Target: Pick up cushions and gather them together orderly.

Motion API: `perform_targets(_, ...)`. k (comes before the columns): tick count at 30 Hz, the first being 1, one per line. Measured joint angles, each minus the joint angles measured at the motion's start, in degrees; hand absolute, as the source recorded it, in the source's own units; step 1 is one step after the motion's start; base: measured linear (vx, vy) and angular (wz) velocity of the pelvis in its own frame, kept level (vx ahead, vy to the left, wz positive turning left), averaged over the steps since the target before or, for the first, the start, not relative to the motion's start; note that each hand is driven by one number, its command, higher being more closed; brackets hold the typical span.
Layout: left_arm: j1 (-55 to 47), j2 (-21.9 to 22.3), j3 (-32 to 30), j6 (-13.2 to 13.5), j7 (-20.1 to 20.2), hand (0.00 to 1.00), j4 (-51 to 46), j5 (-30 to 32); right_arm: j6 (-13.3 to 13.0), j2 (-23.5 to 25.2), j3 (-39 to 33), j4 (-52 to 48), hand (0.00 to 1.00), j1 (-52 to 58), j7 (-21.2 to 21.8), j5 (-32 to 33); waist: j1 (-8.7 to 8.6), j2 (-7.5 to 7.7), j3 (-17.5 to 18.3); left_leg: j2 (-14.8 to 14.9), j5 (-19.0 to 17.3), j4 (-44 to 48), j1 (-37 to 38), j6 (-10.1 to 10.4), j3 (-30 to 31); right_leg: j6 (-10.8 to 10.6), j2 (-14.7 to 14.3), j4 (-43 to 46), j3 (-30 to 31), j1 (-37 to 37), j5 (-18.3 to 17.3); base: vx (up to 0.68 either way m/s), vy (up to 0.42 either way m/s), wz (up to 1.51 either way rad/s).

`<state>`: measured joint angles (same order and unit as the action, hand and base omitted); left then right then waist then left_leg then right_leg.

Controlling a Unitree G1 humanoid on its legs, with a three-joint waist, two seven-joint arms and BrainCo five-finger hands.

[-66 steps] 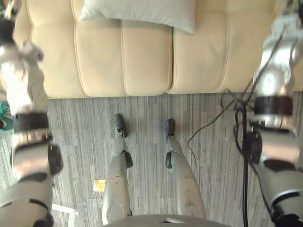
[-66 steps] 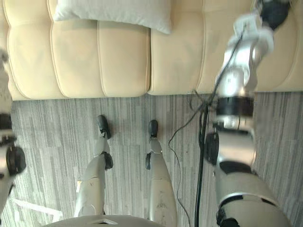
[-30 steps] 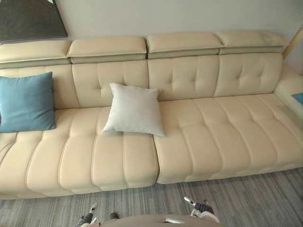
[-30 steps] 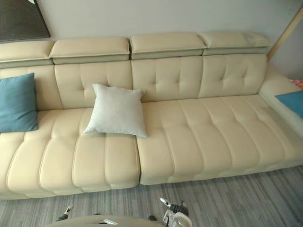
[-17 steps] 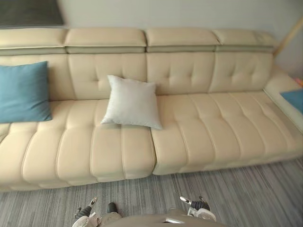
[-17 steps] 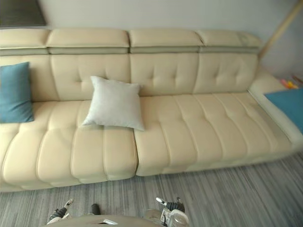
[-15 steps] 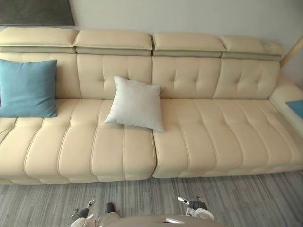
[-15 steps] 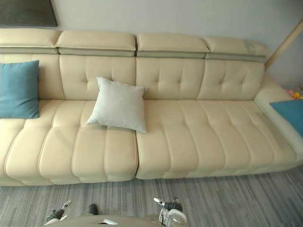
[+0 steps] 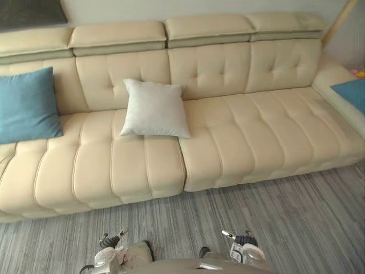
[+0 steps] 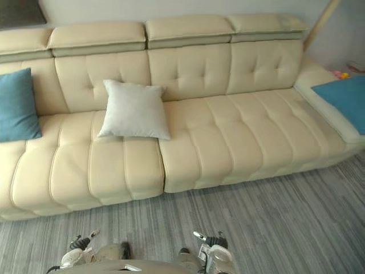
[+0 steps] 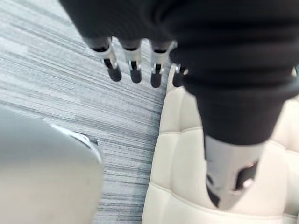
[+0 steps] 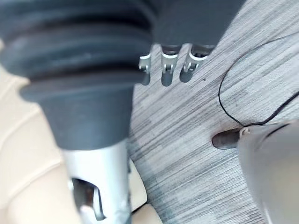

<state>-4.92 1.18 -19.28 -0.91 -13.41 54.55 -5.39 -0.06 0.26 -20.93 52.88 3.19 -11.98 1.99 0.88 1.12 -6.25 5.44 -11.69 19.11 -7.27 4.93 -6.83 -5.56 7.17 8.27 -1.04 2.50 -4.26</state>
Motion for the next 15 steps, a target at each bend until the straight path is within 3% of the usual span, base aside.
perform_targets(1, -0.3, -0.2, 0.0, 0.0, 0.0, 0.0, 0.0, 0.0, 0.1, 0.6, 0.0, 0.0, 0.0, 0.2, 0.1, 0.0, 0.03, 0.21, 0.1, -0.3, 0.0, -0.7, 0.4, 0.0, -1.2, 0.1, 0.2, -0.3, 0.8, 0.3, 0.4, -0.09, 0.183, -0.85)
perform_targets(2, -1.0, -0.9, 0.0, 0.1, 0.0, 0.0, 0.0, 0.0, 0.4, 1.8, 0.0, 0.3, 0.0, 1.2, 0.2, 0.5, -0.4, 1.79, 1.6, -0.9, -0.2, -2.4, 0.8, -0.3, -3.8, 1.1, 0.9, -1.8, 3.0, 1.7, 1.9, -0.06, 0.14, -0.9)
perform_targets(6, -0.7, -2.0, 0.8, -0.1, -0.1, 0.0, 1.0, 2.4, 0.4, 1.9, -0.4, -0.2, 0.0, 1.6, 0.1, 1.1, -2.11, 2.73, 2.1, -1.6, -0.4, -4.6, 3.1, -0.8, -9.4, 4.3, 0.8, -5.0, 8.9, 2.8, 5.0, -0.03, 0.133, -0.86)
perform_targets(8, -0.3, -2.0, 1.6, -0.2, 0.0, 0.0, 1.2, 4.2, 0.3, 1.8, -0.6, -0.5, 0.0, 1.5, -0.1, 1.3, -2.39, 2.7, 2.3, -1.7, -0.7, -4.8, 3.8, -1.2, -11.9, 2.9, 0.2, -4.6, 11.5, 4.0, 7.1, 0.02, 0.075, -0.99)
perform_targets(10, -0.4, -1.3, 2.0, -0.2, 0.0, 0.0, 1.3, 4.7, 0.2, 1.9, -0.5, -1.6, 0.0, 0.9, -0.7, 2.7, -1.6, 1.31, 2.4, -0.4, -2.0, -4.9, 4.3, -0.9, -15.0, 3.4, -3.1, -5.2, 13.9, 6.8, 12.7, 0.04, 0.07, -1.81)
perform_targets(11, -0.4, -1.1, 2.0, -0.2, 0.0, 0.0, 1.4, 5.0, 0.1, 1.9, 0.1, -2.1, 0.0, 0.4, -0.9, 2.9, -0.86, 0.87, 2.4, -0.3, -2.3, -5.3, 4.8, -1.7, -16.6, 3.7, -4.6, -6.4, 14.3, 7.9, 15.6, 0.02, 0.073, -2.3)
perform_targets(12, -0.3, -1.3, 2.5, -0.2, 0.0, 0.0, 1.7, 6.0, -0.1, 2.0, 0.7, -2.1, 0.0, -0.1, -0.9, 2.9, -0.97, 0.62, 2.3, 1.1, -1.8, -6.0, 6.1, -2.9, -21.5, 4.7, -5.9, -10.3, 13.1, 7.8, 19.8, 0.01, 0.029, -2.11)
perform_targets(13, -0.2, -1.5, 3.2, -0.2, 0.0, 0.0, 1.9, 6.4, -0.2, 2.0, 0.5, -2.1, 0.0, -0.3, -0.9, 2.9, -1.02, -0.24, 1.9, 1.7, -1.5, -6.3, 6.6, -3.3, -24.1, 6.1, -6.3, -11.7, 11.0, 7.7, 20.7, 0.05, -0.039, -1.78)
perform_targets(15, 0.3, -1.7, 5.3, -0.2, 0.1, 0.0, 2.4, 7.5, -0.2, 1.6, -0.3, -1.8, 0.0, -0.5, -1.0, 2.7, -1.83, -0.35, 1.8, 2.6, -1.2, -6.6, 8.5, -3.1, -28.7, 7.6, -5.9, -7.8, -1.9, 8.5, 15.0, 0.11, -0.104, -1.28)
